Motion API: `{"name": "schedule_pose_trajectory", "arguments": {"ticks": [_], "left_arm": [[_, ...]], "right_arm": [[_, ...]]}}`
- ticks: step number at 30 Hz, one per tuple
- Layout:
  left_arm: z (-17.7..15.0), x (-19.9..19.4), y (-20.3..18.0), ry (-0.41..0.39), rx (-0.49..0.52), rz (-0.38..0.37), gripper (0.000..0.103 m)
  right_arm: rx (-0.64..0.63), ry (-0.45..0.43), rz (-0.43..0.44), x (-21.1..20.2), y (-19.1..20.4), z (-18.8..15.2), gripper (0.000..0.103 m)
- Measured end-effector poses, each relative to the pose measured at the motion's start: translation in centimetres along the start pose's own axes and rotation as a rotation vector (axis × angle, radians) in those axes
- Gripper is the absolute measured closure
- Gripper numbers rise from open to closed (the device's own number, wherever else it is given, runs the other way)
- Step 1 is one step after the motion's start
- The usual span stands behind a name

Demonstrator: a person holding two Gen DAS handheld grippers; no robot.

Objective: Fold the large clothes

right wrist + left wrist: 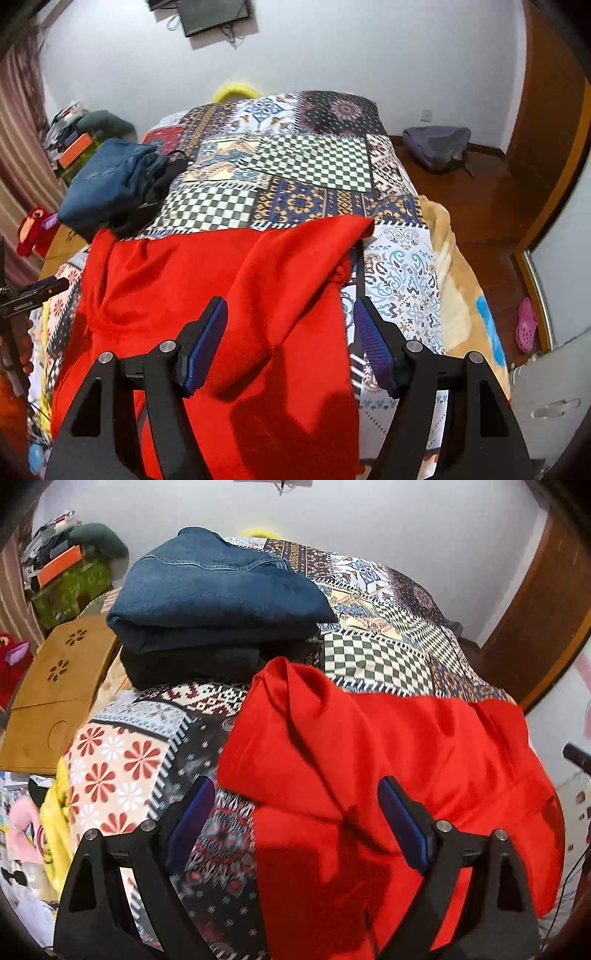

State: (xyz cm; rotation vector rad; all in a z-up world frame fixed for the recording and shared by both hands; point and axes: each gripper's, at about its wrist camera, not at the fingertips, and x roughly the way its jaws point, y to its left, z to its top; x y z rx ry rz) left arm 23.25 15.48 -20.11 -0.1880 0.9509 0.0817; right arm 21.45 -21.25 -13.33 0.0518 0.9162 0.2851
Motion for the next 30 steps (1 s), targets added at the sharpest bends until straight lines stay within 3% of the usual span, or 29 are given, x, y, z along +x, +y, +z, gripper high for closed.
{"name": "schedule_pose_trajectory", "arguments": {"ticks": [9,13,17,26,28,30], "left_arm": [[0.4,5.1,0.7,0.057,-0.178,-0.063,0.013],[-0.4,7.2,1.5,0.112,-0.237,-0.089,0.013],[-0.7,7.8,1.8,0.113,-0.268,-0.131,0.006],[0.0,8.5,-0.3,0.145,-0.223,-0.309,0.003],[0.1,8.4,-0.9,0.153,-0.203,-0.348,0.003],[0.2,8.4,-1.4,0.146,-0.183,-0.343,0.008]], "right_arm": [[0.134,0.113,0.059,4.4,-3.1,0.0,0.036],[0.202,0.157,0.131,6.3,-4.1,0.3,0.036],[0.239,0.183,0.177,8.3,-4.6,0.8,0.036],[0.308,0.177,0.274,10.3,-5.3,1.9,0.033],[0.304,0.184,0.264,10.4,-5.2,1.9,0.038],[0.265,0.191,0.260,10.3,-4.3,1.8,0.052]]}}
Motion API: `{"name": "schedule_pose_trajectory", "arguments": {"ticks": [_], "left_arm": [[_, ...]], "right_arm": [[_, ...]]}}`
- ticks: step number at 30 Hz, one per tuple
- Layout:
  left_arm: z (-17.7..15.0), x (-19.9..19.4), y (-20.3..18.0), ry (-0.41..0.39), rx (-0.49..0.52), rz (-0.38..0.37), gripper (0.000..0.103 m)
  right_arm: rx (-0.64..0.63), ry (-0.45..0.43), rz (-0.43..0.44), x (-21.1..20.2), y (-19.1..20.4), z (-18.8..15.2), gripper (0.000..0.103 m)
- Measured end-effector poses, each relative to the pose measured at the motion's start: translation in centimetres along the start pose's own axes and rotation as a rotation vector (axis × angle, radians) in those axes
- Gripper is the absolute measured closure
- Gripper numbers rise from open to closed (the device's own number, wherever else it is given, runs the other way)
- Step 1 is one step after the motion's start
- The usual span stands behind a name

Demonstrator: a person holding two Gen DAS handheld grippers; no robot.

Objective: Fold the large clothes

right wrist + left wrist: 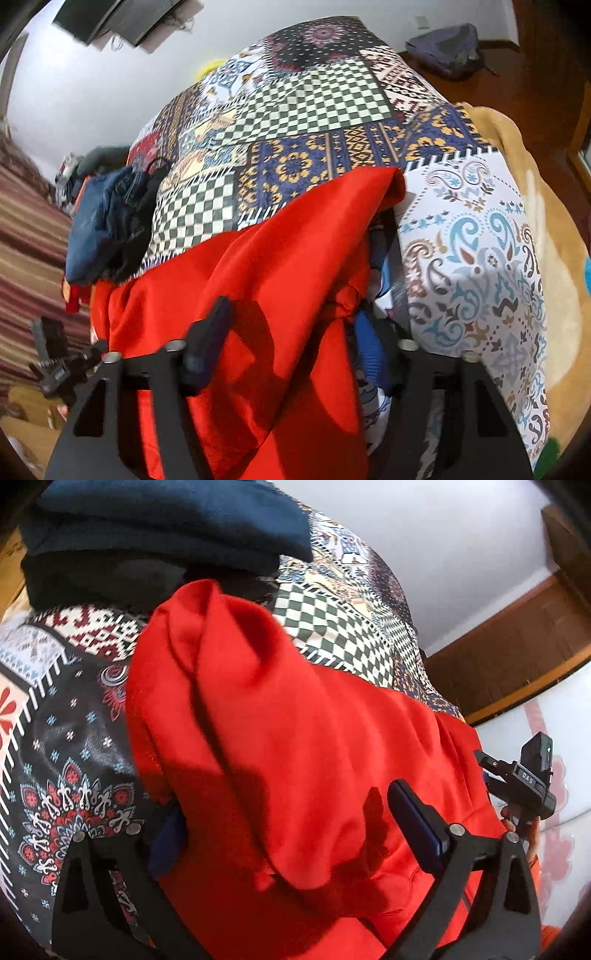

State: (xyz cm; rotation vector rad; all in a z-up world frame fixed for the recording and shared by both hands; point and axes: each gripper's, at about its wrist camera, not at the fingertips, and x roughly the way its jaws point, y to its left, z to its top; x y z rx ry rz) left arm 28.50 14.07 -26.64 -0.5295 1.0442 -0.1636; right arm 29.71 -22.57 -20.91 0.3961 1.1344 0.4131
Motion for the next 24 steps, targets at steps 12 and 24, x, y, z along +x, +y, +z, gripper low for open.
{"name": "schedule_pose_trajectory", "arguments": {"ticks": [12,24], "left_arm": [[1.9,-3.0,-3.5,-0.046,0.123,-0.008,0.088],[8.8,-6.6,-10.4,-0.234,0.253,-0.077,0.089]], "right_arm": [[-0.025,-0.065,0.023,-2.7,2.1,0.3,0.092],[-0.092,-0.284,0.023,-8.3,5.1,5.1,0.093]]}}
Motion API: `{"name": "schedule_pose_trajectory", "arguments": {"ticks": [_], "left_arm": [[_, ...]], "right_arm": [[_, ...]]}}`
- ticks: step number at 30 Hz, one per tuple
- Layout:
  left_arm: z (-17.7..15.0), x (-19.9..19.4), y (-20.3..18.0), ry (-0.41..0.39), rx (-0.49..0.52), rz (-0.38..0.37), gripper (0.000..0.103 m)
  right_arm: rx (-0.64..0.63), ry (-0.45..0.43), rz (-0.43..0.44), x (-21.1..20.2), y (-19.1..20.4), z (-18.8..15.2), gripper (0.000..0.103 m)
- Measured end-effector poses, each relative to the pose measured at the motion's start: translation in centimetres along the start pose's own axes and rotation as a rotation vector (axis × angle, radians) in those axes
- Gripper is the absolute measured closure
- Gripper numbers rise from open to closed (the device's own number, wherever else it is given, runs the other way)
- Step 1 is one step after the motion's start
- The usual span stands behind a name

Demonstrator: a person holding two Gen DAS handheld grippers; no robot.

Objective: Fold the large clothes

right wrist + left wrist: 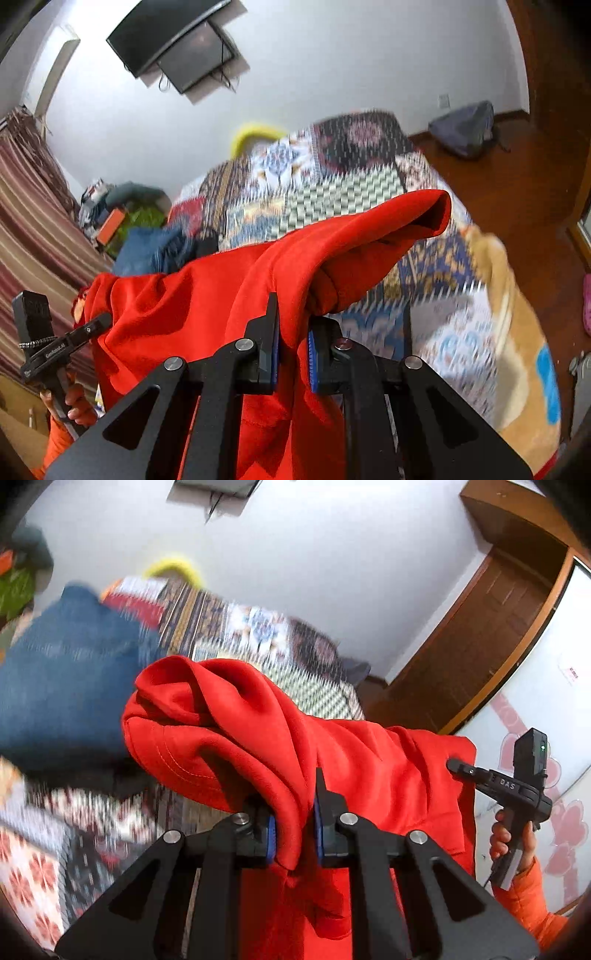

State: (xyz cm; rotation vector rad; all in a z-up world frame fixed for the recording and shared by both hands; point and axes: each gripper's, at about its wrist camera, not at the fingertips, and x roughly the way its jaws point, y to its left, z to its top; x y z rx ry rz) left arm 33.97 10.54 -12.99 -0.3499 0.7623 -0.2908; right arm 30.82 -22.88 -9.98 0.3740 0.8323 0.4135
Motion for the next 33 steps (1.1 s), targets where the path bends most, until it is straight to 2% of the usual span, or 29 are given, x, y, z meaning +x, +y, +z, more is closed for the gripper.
{"name": "schedule_pose_trajectory", "arguments": {"ticks": [3,9,19,25,31,33], "left_arm": [[2.0,1.6,0.4,-0.003,0.003,0.004,0.089],[4.4,7.7,1.2,0.060,0.045,0.109,0.089],[3.9,16.1,4.3,0.171,0.083,0.242,0.088],[2.9,17.5,5.5,0.188,0.080,0.266,0.086],[1.5,17.4,3.7,0.172,0.174,0.368,0.081],[1.1,17.1,3.3,0.170,0.189,0.393,0.077]], "right_arm": [[-0.004,-0.023,-0.026,0.6,-0.2,1.7,0.093],[-0.025,0.006,-0.077,4.2,-0.6,3.6,0.093],[0.023,0.100,-0.172,10.2,-4.3,2.7,0.093],[0.044,0.140,-0.195,11.6,-6.2,2.1,0.089],[0.043,0.170,-0.219,11.2,-6.1,1.4,0.087],[0.035,0.174,-0.240,10.7,-5.7,1.2,0.086]]}}
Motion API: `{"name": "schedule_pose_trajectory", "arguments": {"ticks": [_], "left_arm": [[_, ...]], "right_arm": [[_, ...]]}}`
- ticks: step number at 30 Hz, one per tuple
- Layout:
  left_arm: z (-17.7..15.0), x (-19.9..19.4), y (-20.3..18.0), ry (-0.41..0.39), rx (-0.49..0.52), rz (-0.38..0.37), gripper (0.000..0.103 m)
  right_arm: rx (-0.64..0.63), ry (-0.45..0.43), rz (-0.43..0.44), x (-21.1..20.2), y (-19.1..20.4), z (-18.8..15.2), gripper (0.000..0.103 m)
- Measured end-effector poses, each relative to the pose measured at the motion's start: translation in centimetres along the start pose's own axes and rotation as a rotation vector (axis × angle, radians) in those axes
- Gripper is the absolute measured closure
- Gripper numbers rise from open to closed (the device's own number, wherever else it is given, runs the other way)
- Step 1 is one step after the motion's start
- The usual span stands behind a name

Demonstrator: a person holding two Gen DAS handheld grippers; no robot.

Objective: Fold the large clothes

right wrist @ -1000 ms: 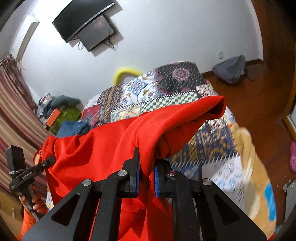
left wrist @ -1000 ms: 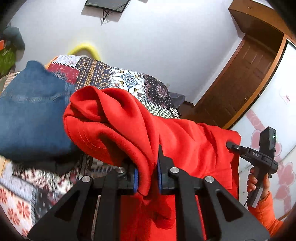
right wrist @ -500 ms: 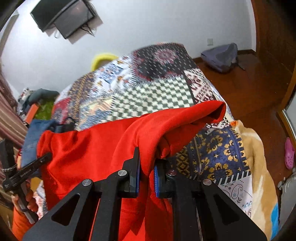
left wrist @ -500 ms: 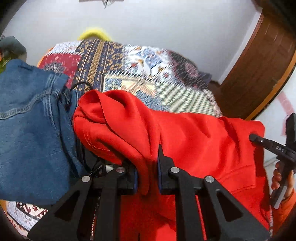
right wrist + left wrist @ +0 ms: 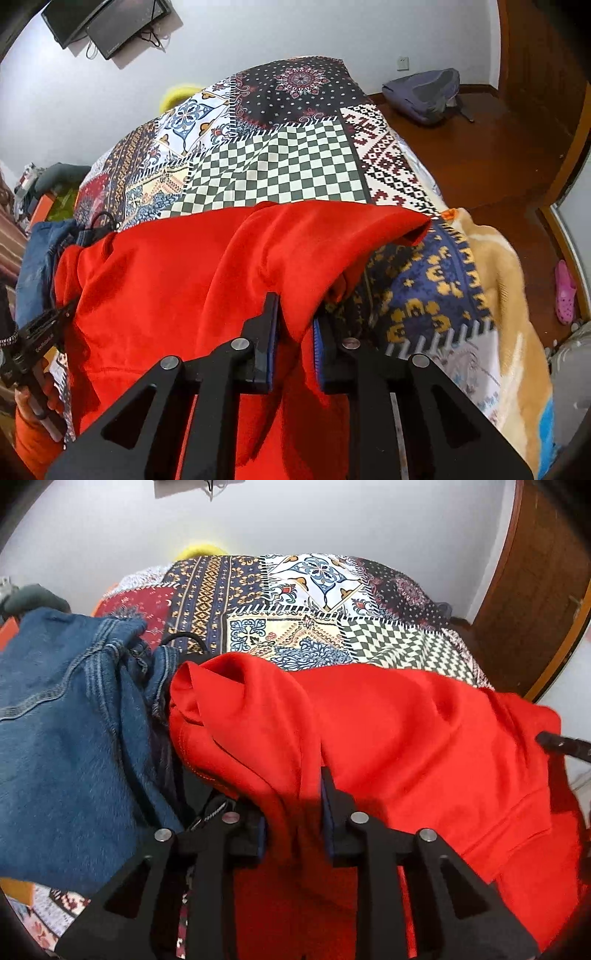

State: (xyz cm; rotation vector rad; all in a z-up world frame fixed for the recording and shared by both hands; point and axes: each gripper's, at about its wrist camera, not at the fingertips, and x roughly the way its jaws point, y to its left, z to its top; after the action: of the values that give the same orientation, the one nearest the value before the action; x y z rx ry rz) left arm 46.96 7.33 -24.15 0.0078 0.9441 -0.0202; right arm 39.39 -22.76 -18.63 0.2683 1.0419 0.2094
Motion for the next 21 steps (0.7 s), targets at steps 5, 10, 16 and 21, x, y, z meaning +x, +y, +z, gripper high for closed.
{"name": "schedule_pose_trajectory", "arguments": {"ticks": [5,10,16,21], "left_arm": [[-0.7,-1.9,0.2,0.009,-0.023,-0.003,0.067],[-1.2,-5.1,0.3,0.008,-0.027,0.015,0.066],[-2.7,-10.8,0.5,-0.043,0.007,0.022,0.057],[-4.4,-15.3,0.5,-0.086,0.047,0.038,0.053]], "right_arm": [[-0.028,-0.022,-0.026,-2.7,0.2,-0.5,0.068],[-0.078,-0.058,-0.035,-7.0,1.3,-1.4,0.057],[-0.155,-0.078,-0.029,-11.3,3.2,-3.1,0.056],[-0.210,-0.121,-0.030,-14.7,4.5,-5.3,0.047]]}}
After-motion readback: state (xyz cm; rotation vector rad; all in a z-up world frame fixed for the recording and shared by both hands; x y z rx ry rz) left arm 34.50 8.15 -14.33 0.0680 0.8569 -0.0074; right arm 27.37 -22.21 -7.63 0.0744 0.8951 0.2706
